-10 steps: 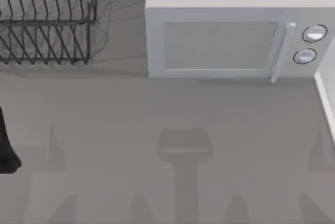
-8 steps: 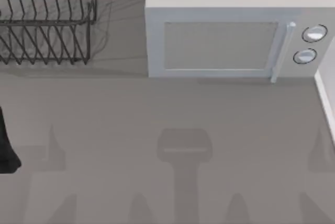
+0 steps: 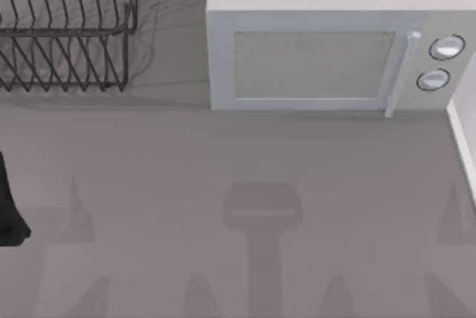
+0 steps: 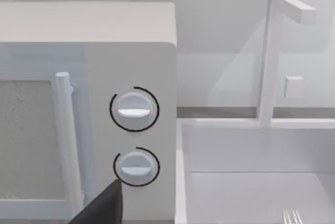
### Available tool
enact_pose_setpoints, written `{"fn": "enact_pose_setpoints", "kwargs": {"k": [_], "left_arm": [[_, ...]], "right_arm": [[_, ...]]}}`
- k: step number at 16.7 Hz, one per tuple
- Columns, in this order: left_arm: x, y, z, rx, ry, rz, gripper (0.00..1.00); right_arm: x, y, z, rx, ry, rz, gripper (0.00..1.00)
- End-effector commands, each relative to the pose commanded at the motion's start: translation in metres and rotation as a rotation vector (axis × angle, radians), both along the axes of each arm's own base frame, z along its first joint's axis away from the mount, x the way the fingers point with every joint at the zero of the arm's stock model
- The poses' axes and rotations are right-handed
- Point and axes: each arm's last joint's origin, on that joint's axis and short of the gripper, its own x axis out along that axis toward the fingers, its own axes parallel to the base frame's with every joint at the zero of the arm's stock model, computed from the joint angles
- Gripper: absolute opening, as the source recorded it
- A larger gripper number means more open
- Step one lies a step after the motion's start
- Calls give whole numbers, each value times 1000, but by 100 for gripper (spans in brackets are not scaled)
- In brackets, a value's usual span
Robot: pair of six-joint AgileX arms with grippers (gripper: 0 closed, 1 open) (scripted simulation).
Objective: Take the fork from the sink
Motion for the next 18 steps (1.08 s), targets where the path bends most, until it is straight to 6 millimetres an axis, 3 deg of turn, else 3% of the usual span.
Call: {"fn": "enact_pose_setpoints", "kwargs": {"k": [14, 18], "left_arm": [[0, 0, 0, 0, 0, 0, 100], [0, 0, 0, 0, 0, 0, 100]], "right_arm": [[0, 0, 0, 0, 0, 0, 100], [1, -1, 16, -11, 56, -11, 100]]}}
